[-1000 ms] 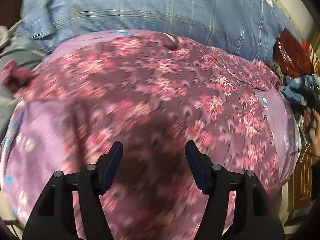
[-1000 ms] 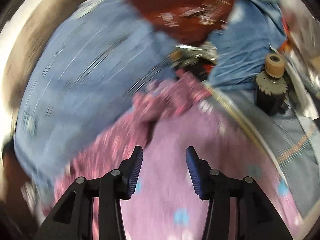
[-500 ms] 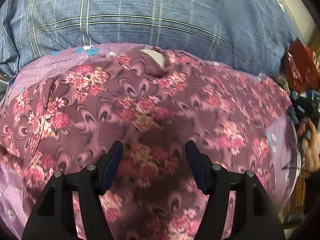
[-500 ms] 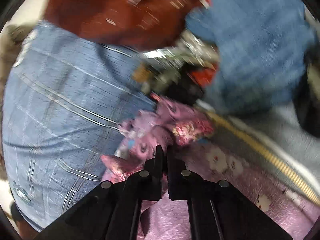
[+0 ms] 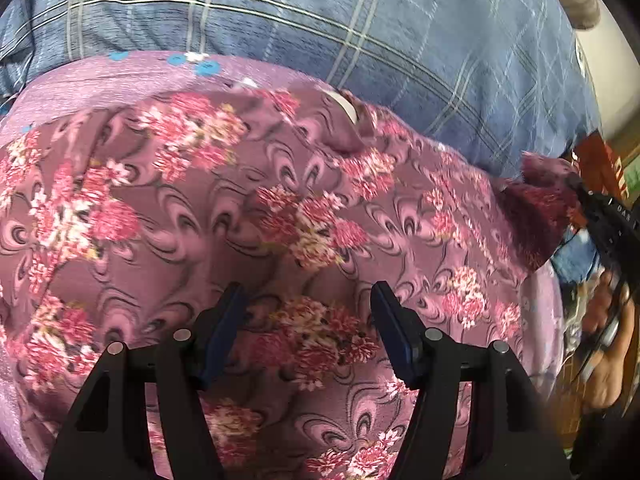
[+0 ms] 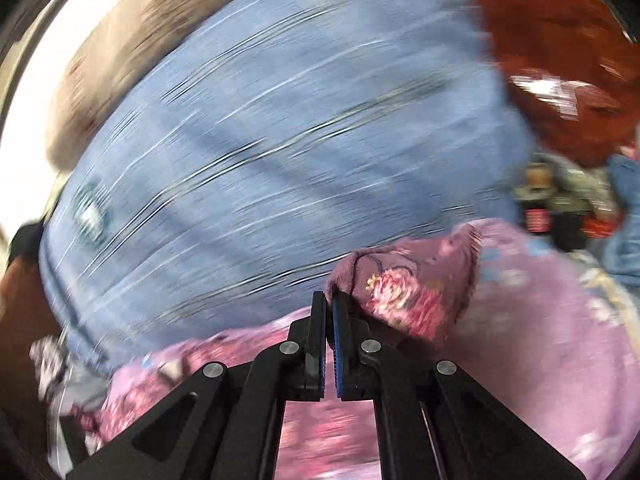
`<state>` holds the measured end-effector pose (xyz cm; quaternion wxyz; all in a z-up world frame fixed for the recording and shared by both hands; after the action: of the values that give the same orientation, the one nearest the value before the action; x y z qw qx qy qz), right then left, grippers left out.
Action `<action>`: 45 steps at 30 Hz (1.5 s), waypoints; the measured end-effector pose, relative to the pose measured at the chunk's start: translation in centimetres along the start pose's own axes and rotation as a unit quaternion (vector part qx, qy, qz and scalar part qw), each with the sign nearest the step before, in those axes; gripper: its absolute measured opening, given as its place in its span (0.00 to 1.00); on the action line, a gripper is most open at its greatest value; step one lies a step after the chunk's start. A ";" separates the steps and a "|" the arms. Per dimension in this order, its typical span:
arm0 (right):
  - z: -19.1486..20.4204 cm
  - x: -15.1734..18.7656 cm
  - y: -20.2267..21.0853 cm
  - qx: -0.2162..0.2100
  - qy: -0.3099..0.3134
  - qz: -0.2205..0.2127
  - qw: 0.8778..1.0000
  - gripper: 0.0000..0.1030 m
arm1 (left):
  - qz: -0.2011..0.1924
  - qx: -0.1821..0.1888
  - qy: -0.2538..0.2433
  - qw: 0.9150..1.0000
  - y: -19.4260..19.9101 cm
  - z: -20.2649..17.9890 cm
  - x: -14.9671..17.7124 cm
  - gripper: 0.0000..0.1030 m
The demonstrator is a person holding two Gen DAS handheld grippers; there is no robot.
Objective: Fold small clothes
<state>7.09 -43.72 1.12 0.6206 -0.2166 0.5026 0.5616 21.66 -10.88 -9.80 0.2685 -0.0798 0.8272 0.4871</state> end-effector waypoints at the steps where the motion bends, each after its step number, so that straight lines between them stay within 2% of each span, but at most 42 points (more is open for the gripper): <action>1: 2.3 1.0 -0.4 -0.017 0.013 0.012 1.000 0.02 | -0.003 -0.001 0.005 1.000 0.3 0.4 -0.2 0.62; 4: 8.6 4.5 -1.8 -0.075 0.041 0.052 0.995 0.02 | -0.012 0.005 0.023 1.000 1.2 1.3 -0.8 0.62; 8: 16.1 10.2 -2.4 -0.150 0.050 0.109 0.981 0.02 | -0.017 0.016 0.044 0.999 1.9 2.4 -1.3 0.62; 10: 18.1 13.3 -3.2 -0.166 0.052 0.148 0.974 0.04 | -0.016 0.030 0.058 0.998 2.3 2.9 -1.4 0.62; 11: 18.9 15.3 -3.8 -0.175 0.050 0.180 0.967 0.09 | -0.015 0.036 0.066 0.997 2.2 3.0 -1.4 0.62; 12: 19.5 17.3 -4.1 -0.183 0.047 0.216 0.958 0.09 | -0.014 0.044 0.074 0.996 2.2 3.0 -1.4 0.62; 14: 20.0 20.3 -4.2 -0.176 0.055 0.272 0.945 0.09 | -0.012 0.066 0.095 0.993 2.3 3.3 -1.4 0.65; 15: 20.2 21.2 -3.8 -0.174 0.067 0.284 0.940 0.09 | -0.010 0.075 0.103 0.992 2.2 3.1 -1.3 0.67; 17: 20.0 21.2 -2.4 -0.177 0.083 0.278 0.940 0.10 | -0.010 0.092 0.116 0.989 2.1 2.7 -1.2 0.74; 19: 18.7 20.1 -1.0 -0.173 0.079 0.262 0.946 0.17 | -0.007 0.116 0.124 0.985 1.6 1.8 -1.2 0.79; 20: 17.6 19.0 -0.3 -0.167 0.069 0.248 0.952 0.23 | -0.005 0.124 0.128 0.984 1.2 1.3 -1.2 0.81; 21: 16.1 17.9 0.2 -0.156 0.056 0.233 0.958 0.30 | -0.003 0.130 0.131 0.983 0.9 0.8 -1.2 0.81; 23: 12.8 15.8 1.0 -0.130 0.026 0.208 0.969 0.36 | 0.003 0.145 0.149 0.978 -0.5 -0.2 -1.3 0.81; 25: 9.1 14.2 1.4 -0.090 -0.005 0.192 0.977 0.36 | 0.006 0.148 0.179 0.973 -2.3 -0.8 -1.6 0.81; 26: 7.0 13.6 1.7 -0.068 -0.024 0.186 0.980 0.37 | -0.007 0.144 0.193 0.970 -3.0 -0.8 -1.7 0.78; 27: 5.1 13.3 2.0 -0.052 -0.044 0.183 0.981 0.37 | -0.022 0.139 0.194 0.971 -3.0 -0.9 -2.0 0.67; 28: 4.0 13.1 2.2 -0.041 -0.059 0.181 0.981 0.37 | -0.043 0.127 0.187 0.973 -2.9 -0.8 -2.3 0.52; 29: 2.4 13.0 2.7 -0.028 -0.075 0.178 0.981 0.37 | -0.053 0.115 0.169 0.978 -2.6 -0.9 -2.6 0.06; 31: 0.1 12.7 3.5 -0.007 -0.092 0.168 0.981 0.37 | -0.054 0.102 0.154 0.981 -1.7 -0.8 -3.2 0.04; 32: -1.1 12.4 3.9 0.003 -0.100 0.159 0.982 0.37 | -0.074 0.083 0.159 0.981 -0.2 -0.1 -3.8 0.04; 34: -2.8 11.6 3.9 0.018 -0.119 0.143 0.982 0.37 | -0.093 0.068 0.156 0.981 1.6 0.7 -4.5 0.04; 36: -4.4 10.9 3.9 0.030 -0.135 0.125 0.982 0.42 | -0.113 0.022 0.154 0.981 3.0 2.1 -5.1 0.04; 37: -5.0 10.6 3.8 0.037 -0.137 0.119 0.983 0.43 | -0.119 -0.012 0.150 0.981 3.6 3.1 -5.2 0.04; 39: -5.8 10.4 2.9 0.050 -0.144 0.114 0.982 0.45 | -0.114 -0.055 0.146 0.981 3.6 4.6 -4.9 0.04; 43: -4.5 11.1 -0.3 0.043 -0.160 0.131 0.977 0.45 | -0.067 -0.048 0.179 0.980 2.0 6.3 -3.2 0.05; 45: -3.6 12.0 -1.9 0.025 -0.165 0.144 0.975 0.45 | -0.054 -0.046 0.193 0.979 1.2 6.9 -2.7 0.05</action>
<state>5.82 -41.49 -11.25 0.6131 -0.0306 0.4332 0.6600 25.95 -4.76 -10.09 0.1254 -0.2293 0.8349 0.4845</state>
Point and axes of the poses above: each gripper's, at about its wrist camera, not at the fingertips, and y roughly against the way its jaws point, z to its left, x to its underside, the point moved 8 cm from there along -y, roughly the way its jaws point, and after that the axes turned 8 degrees about -z, right-handed, at the moved point
